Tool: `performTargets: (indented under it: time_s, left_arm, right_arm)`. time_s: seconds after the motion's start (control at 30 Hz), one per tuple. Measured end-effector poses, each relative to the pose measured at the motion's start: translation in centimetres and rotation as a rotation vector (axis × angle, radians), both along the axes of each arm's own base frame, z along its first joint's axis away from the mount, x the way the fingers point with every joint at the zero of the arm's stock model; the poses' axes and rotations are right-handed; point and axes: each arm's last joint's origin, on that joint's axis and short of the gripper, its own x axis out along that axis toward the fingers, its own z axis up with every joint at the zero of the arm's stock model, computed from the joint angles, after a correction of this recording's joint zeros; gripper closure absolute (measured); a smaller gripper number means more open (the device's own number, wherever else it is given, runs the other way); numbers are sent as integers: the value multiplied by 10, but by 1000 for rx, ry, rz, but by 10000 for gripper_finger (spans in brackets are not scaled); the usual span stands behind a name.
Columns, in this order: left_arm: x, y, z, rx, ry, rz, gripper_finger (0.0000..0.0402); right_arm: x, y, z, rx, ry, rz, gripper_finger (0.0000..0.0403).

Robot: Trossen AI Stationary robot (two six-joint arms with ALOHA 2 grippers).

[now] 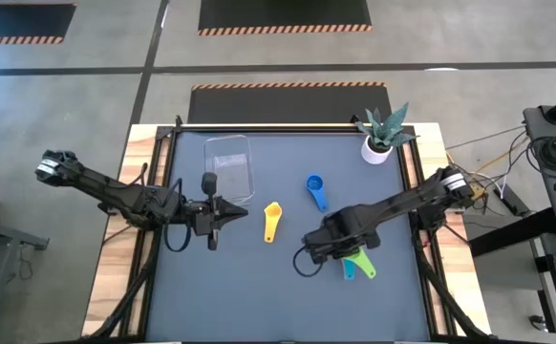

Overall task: Nest measuring cups in basket
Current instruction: Stack the green measuring cup on top of the light blue measuring cup

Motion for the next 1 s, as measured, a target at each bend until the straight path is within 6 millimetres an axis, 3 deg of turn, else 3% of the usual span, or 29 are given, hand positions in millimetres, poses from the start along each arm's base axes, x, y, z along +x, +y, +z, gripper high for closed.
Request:
performTargets:
  time_s: [1.0]
  left_arm:
    - [0,0,0,4,-3,0,402]
  right_arm:
    - [2,-8,-7,-73,2,86,390]
